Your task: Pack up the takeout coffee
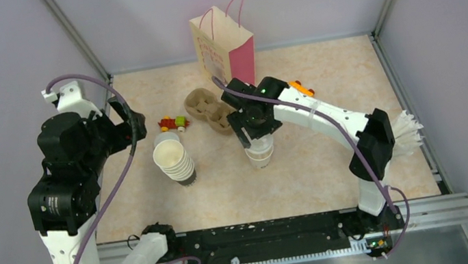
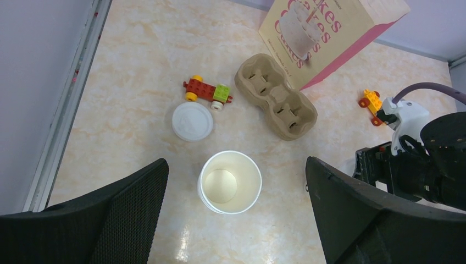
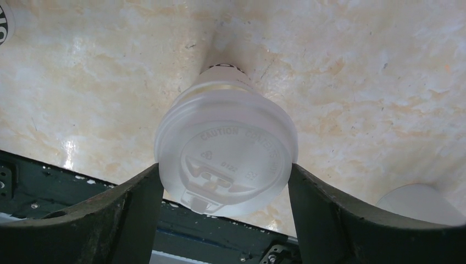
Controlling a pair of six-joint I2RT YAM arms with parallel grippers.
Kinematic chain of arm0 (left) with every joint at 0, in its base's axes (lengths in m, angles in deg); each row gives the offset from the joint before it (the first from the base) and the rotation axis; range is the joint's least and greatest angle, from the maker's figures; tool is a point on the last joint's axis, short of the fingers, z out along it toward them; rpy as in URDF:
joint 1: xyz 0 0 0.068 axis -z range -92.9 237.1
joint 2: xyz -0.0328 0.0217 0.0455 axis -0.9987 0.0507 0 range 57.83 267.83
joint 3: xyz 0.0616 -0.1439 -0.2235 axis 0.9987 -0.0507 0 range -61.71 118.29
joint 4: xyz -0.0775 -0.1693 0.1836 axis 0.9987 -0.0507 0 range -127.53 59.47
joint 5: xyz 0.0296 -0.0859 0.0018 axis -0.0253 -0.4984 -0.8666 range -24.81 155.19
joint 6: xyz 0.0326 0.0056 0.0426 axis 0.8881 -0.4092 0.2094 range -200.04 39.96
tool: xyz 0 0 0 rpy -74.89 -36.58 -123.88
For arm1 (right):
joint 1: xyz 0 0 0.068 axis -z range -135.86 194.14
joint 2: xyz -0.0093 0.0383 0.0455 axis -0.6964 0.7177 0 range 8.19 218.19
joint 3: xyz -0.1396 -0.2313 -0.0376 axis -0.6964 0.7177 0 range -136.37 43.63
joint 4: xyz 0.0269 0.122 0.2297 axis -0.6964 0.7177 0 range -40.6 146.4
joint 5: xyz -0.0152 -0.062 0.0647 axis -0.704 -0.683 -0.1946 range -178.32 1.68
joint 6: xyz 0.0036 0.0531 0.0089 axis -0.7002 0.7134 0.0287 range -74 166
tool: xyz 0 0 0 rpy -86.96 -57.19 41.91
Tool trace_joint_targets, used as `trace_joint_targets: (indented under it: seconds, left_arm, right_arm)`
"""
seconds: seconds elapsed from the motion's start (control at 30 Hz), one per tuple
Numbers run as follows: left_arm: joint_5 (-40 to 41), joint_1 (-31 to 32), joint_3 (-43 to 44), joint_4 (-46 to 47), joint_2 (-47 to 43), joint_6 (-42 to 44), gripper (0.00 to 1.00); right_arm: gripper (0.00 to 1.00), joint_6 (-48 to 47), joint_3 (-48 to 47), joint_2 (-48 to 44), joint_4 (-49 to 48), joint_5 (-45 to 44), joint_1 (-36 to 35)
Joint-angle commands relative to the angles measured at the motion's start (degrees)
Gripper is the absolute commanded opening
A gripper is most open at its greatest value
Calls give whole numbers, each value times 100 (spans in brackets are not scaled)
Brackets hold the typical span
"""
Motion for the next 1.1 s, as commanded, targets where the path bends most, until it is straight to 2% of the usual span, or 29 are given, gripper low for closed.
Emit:
trace_joint_targets:
  seconds: [0.0,0.47,1.07]
  left_arm:
    - [137,25,179,139,-5,88,99]
    - [304,103,114,180,-25,156,99]
    - [515,209,134,131,-74,253,99]
  right_arm:
    - [76,-117,-44,114,-121,149,89]
    - [77,-198,-29,417,145,284,96]
    - [77,-231,171,494,10,368,96]
